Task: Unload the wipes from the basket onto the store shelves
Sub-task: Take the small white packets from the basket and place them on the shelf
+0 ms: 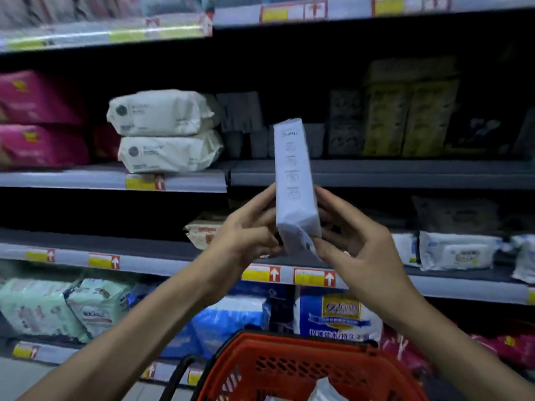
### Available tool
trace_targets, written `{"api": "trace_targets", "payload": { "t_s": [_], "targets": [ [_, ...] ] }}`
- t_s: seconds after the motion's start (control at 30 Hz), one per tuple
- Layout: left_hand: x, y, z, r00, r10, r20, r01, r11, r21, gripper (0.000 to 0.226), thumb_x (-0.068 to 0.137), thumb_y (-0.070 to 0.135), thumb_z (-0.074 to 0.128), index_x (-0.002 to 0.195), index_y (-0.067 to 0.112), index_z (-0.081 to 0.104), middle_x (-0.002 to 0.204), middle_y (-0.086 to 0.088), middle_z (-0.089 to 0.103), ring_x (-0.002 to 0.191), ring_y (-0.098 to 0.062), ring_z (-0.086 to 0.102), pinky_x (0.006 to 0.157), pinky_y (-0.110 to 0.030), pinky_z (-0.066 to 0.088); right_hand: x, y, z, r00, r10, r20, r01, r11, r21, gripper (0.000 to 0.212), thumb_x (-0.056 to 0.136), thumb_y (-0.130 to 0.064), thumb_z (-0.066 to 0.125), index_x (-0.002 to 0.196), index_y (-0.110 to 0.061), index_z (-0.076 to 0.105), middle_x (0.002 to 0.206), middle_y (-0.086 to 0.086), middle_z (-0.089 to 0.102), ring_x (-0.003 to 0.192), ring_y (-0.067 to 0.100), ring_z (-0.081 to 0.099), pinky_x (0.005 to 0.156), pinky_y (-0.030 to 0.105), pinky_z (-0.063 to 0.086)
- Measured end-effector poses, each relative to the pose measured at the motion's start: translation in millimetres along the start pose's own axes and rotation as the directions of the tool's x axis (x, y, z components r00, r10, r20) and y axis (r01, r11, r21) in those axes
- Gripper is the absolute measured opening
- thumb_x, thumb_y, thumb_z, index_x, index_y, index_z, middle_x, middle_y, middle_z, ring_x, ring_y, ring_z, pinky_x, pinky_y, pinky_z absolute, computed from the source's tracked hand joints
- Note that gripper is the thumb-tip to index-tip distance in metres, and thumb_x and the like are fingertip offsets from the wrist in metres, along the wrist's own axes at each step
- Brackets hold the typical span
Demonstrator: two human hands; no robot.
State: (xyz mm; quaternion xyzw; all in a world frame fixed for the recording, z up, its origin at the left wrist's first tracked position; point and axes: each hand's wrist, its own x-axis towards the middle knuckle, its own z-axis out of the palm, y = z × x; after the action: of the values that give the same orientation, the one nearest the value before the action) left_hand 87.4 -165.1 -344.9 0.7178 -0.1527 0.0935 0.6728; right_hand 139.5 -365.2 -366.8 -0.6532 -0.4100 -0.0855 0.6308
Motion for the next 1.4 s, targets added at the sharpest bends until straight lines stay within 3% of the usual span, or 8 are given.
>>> {"api": "trace_targets", "payload": {
  "t_s": [0.2, 0.4, 0.67, 0.77, 0.87, 0.97, 1.23, 1.4],
  "targets": [
    [43, 34, -20, 0.994, 0.105, 0.029, -0.109, 0.928, 0.356, 0.077, 0.093, -0.005, 0.070, 0.156, 0.032, 0.043, 0.128, 0.008, 0.074, 0.119, -0.010, 0.069, 0.093, -0.030, 0.058, 62, -10, -2, 0.998, -0.015, -0.054, 0.017, 0.999, 0.029, 0.062, 0.090, 0.000, 0.073, 0.142, -0.027, 0.053, 0.130, -0.021, 0.066, 0.121, -0.005, 0.062, 0.092, 0.012, 0.052],
    [101, 38, -52, 0.981, 0.190, -0.024, -0.166, 0.905, 0.392, 0.066, 0.092, -0.008, 0.069, 0.148, 0.021, 0.053, 0.127, 0.000, 0.074, 0.118, -0.014, 0.070, 0.093, -0.032, 0.059, 127, 10, 1, 0.991, -0.054, -0.126, 0.040, 0.993, -0.110, 0.060, 0.090, -0.012, 0.077, 0.144, -0.031, 0.058, 0.130, -0.011, 0.068, 0.117, 0.001, 0.065, 0.097, 0.024, 0.056],
    [187, 42, -84, 0.937, 0.273, -0.216, -0.152, 0.879, 0.451, 0.031, 0.093, -0.006, 0.067, 0.116, 0.015, 0.072, 0.091, 0.008, 0.078, 0.078, 0.004, 0.070, 0.066, -0.015, 0.051, 231, 42, 11, 0.966, -0.079, -0.245, 0.024, 0.975, -0.219, 0.047, 0.097, -0.016, 0.069, 0.143, -0.026, 0.061, 0.125, -0.019, 0.070, 0.116, -0.003, 0.064, 0.101, 0.029, 0.055],
    [225, 44, -97, 0.878, 0.288, -0.382, -0.061, 0.860, 0.507, 0.006, 0.093, 0.007, 0.075, 0.091, 0.012, 0.073, 0.080, 0.003, 0.074, 0.072, 0.002, 0.071, 0.065, -0.023, 0.057, 272, 46, 12, 0.943, -0.051, -0.328, -0.061, 0.944, -0.323, 0.032, 0.098, -0.022, 0.068, 0.128, -0.012, 0.069, 0.116, -0.011, 0.069, 0.105, 0.004, 0.063, 0.083, 0.023, 0.052],
    [250, 41, -104, 0.744, 0.365, -0.559, 0.180, 0.697, 0.694, 0.008, 0.086, 0.011, 0.076, 0.080, 0.007, 0.072, 0.075, -0.008, 0.071, 0.073, -0.028, 0.072, 0.063, -0.041, 0.061, 300, 58, 19, 0.908, 0.078, -0.412, -0.242, 0.900, -0.361, 0.019, 0.096, -0.012, 0.064, 0.113, -0.006, 0.070, 0.093, 0.004, 0.065, 0.068, 0.008, 0.054, 0.048, 0.019, 0.041],
    [251, 37, -92, 0.725, 0.421, -0.546, 0.346, 0.462, 0.816, 0.009, 0.085, 0.001, 0.060, 0.078, 0.007, 0.061, 0.070, -0.006, 0.055, 0.072, -0.034, 0.059, 0.060, -0.037, 0.044, 309, 69, 23, 0.874, 0.178, -0.452, -0.404, 0.782, -0.475, 0.026, 0.099, -0.016, 0.062, 0.123, -0.010, 0.069, 0.104, 0.009, 0.069, 0.072, 0.018, 0.056, 0.055, 0.020, 0.041],
    [234, 30, -84, 0.858, 0.202, -0.472, 0.302, 0.545, 0.782, 0.014, 0.089, 0.018, 0.066, 0.101, 0.013, 0.059, 0.089, -0.006, 0.063, 0.081, -0.031, 0.063, 0.066, -0.039, 0.054, 294, 51, 21, 0.893, 0.132, -0.431, -0.389, 0.708, -0.589, 0.008, 0.090, -0.003, 0.063, 0.083, -0.006, 0.063, 0.078, 0.006, 0.061, 0.075, 0.027, 0.065, 0.057, 0.032, 0.054],
    [209, 31, -83, 0.935, 0.070, -0.348, 0.238, 0.604, 0.761, 0.069, 0.088, 0.023, 0.072, 0.151, 0.021, 0.044, 0.115, -0.009, 0.069, 0.100, -0.030, 0.067, 0.084, -0.044, 0.060, 270, 32, 11, 0.934, 0.198, -0.296, -0.335, 0.772, -0.540, 0.045, 0.093, -0.009, 0.070, 0.137, -0.012, 0.061, 0.120, 0.010, 0.068, 0.076, 0.014, 0.063, 0.052, 0.021, 0.049]
  ]
}}
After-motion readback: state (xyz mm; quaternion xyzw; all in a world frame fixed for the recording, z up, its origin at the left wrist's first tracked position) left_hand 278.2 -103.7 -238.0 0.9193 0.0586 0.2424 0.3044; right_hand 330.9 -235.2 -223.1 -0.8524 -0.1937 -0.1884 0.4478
